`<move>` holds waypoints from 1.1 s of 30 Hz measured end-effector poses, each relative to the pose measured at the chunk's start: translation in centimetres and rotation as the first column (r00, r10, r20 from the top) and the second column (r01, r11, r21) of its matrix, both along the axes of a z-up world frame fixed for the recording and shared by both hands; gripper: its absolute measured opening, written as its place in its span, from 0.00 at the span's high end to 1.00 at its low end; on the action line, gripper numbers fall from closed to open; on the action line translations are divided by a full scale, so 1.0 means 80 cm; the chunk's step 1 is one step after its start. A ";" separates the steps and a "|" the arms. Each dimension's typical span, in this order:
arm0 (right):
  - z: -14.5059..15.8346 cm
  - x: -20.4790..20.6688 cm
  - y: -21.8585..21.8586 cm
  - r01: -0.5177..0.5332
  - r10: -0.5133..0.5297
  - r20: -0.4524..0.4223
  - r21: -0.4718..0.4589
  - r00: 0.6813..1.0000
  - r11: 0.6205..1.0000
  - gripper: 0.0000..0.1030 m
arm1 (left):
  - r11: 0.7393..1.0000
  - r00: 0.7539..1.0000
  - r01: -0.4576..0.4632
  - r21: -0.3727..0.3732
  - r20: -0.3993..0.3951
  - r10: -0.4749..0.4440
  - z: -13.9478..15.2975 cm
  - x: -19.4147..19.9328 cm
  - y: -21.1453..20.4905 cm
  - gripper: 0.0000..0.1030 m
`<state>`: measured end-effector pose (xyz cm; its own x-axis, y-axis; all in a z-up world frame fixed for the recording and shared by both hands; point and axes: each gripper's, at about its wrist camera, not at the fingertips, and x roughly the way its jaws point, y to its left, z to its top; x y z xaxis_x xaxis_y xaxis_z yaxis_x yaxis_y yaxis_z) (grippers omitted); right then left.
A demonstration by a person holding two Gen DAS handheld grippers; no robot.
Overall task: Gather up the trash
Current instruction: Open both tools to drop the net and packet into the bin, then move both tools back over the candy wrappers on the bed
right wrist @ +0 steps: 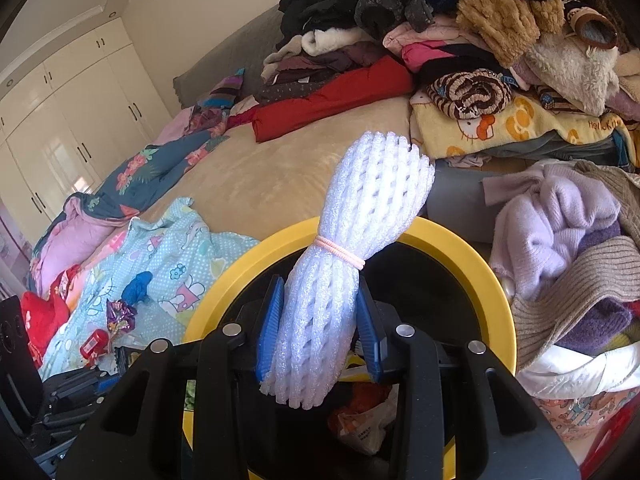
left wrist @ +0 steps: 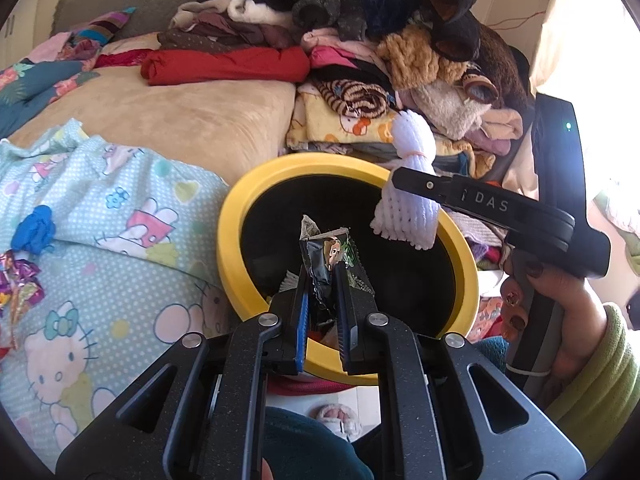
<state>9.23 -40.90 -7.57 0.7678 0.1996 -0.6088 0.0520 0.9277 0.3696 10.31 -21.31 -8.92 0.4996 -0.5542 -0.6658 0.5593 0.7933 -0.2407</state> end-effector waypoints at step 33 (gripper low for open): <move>0.018 -0.010 -0.006 0.097 -0.094 0.090 -0.032 0.992 0.995 0.18 | 0.987 0.987 -0.145 -0.069 0.060 0.149 0.021 0.005 0.035 0.11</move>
